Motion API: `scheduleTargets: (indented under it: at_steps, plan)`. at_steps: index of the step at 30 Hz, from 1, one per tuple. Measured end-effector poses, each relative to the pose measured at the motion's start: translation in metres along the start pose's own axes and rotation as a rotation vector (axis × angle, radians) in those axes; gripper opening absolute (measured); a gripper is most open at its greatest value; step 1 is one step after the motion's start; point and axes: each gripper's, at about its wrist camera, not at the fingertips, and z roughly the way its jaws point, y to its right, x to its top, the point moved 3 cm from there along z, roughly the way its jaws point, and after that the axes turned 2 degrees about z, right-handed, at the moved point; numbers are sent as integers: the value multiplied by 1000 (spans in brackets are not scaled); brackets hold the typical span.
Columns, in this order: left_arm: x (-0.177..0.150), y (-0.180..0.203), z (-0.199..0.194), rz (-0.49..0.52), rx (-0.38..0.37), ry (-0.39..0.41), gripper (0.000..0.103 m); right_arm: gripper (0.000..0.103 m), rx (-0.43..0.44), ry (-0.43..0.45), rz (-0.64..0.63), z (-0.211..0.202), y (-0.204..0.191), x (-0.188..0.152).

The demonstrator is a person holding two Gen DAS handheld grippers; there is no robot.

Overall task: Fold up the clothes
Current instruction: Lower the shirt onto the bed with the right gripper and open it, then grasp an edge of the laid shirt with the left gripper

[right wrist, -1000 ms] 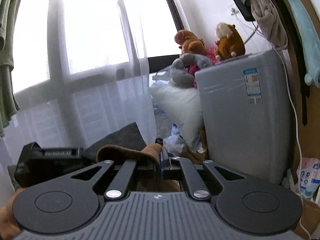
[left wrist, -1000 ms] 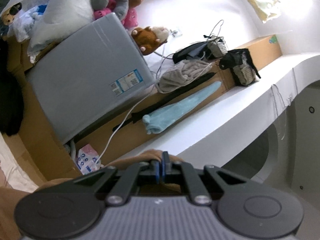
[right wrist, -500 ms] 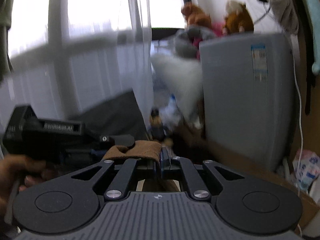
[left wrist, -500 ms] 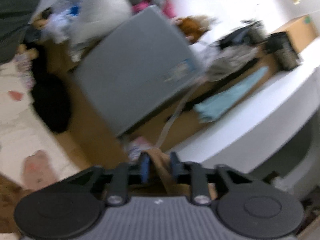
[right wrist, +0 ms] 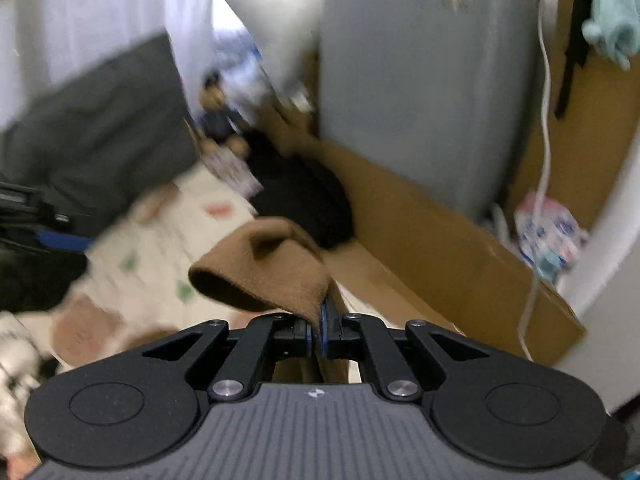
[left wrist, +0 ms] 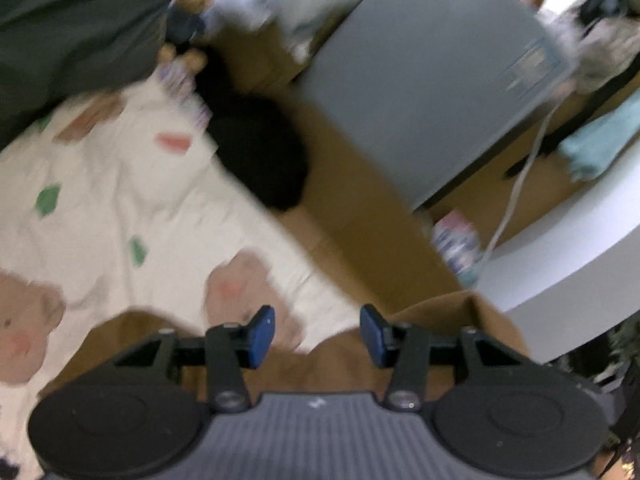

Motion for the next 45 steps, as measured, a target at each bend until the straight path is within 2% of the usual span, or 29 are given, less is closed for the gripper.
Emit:
scheduleTargets:
  at_steps: [4, 7, 10, 12, 13, 14, 16, 17, 19, 22, 26, 28, 32, 36, 41, 45]
  plan:
    - [-9, -26, 14, 57, 83, -29, 53, 6, -78, -136, -18, 32, 15, -40]
    - [-21, -54, 32, 80, 179, -80, 54, 7, -111, -185, 31, 41, 28, -63]
    - [-33, -71, 45, 89, 224, -128, 54, 10, -130, -225, 73, 49, 36, -83]
    - [-44, -82, 57, 132, 256, -174, 55, 15, -130, -230, 71, 54, 36, -89]
    - [-49, -85, 62, 151, 268, -193, 55, 24, -135, -235, 68, 57, 35, -92]
    - [-54, -89, 66, 166, 278, -212, 56, 40, -144, -237, 71, 59, 35, -91]
    - [-64, -95, 74, 186, 297, -246, 58, 52, -188, -218, 87, 61, 37, -92]
    - [-68, -98, 77, 192, 305, -260, 58, 55, -227, -187, 103, 59, 39, -91]
    - [-75, -104, 83, 200, 317, -273, 61, 59, -238, -161, 125, 59, 42, -90]
    - [-81, -119, 93, 205, 336, -285, 63, 61, -218, -157, 144, 65, 42, -92]
    - [-90, -145, 107, 190, 367, -304, 65, 61, -164, -221, 202, 81, 40, -110]
    - [-95, -163, 114, 156, 389, -317, 65, 61, -138, -251, 231, 87, 36, -119]
    - [-96, -196, 123, 83, 425, -322, 65, 61, -88, -294, 210, 98, 21, -135]
    - [-97, -219, 126, 68, 439, -312, 70, 61, -70, -327, 197, 106, 14, -147]
    - [-114, -242, 129, 35, 479, -376, 70, 61, -67, -357, 198, 113, 14, -156]
    - [-124, -245, 134, 44, 463, -399, 70, 61, -68, -361, 201, 114, 15, -157]
